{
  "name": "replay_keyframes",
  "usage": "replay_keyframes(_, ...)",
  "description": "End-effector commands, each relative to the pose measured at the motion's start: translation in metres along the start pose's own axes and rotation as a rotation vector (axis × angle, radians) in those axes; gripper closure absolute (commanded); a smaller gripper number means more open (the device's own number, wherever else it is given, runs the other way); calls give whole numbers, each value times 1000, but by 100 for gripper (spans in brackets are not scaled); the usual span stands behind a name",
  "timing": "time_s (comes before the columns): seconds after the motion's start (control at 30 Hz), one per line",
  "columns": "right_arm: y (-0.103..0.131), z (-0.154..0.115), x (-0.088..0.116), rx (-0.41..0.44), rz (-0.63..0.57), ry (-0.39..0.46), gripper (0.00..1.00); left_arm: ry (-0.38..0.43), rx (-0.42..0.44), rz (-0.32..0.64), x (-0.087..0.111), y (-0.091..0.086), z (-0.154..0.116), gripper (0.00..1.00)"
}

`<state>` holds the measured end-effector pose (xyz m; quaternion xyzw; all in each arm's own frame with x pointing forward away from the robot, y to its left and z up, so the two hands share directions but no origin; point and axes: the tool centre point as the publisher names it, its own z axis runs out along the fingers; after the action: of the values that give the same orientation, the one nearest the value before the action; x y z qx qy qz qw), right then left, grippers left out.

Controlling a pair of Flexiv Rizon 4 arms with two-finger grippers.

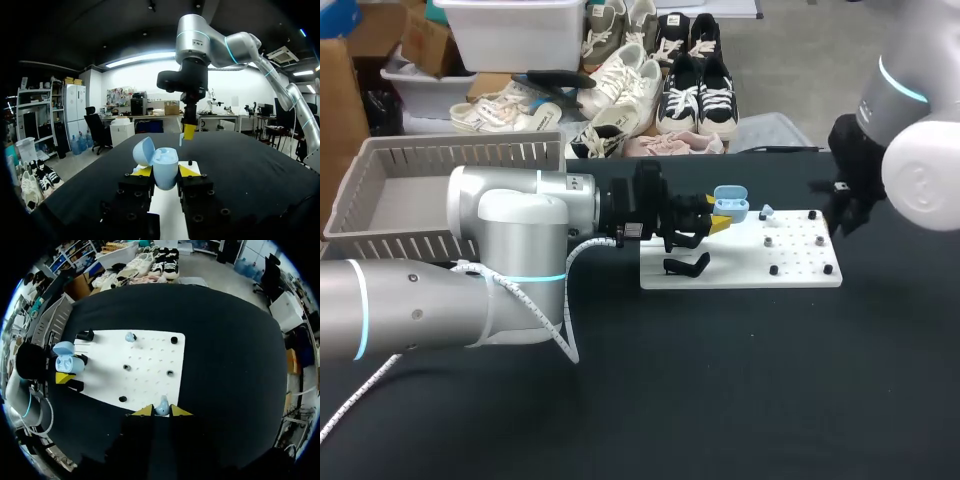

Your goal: Pick up each earbud case from the left stands, insert the matching earbuds, close the lid, and place the case in the box.

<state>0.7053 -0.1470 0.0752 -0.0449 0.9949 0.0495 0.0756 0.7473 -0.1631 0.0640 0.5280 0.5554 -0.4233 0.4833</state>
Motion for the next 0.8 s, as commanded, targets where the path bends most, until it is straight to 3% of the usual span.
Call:
replay_keyframes(0.03,10,-10,8,91,272,4,100,-3,-4,1,1,-1,0,100)
replay_keyframes(0.27,31,-23,13,125,495,64,100,-3,-4,1,1,-1,0,100)
replay_keyframes(0.47,61,-38,7,164,556,77,100,-3,-4,1,1,-1,0,100)
replay_keyframes(0.8,105,-56,-12,151,626,43,100,-3,-4,1,1,-1,0,100)
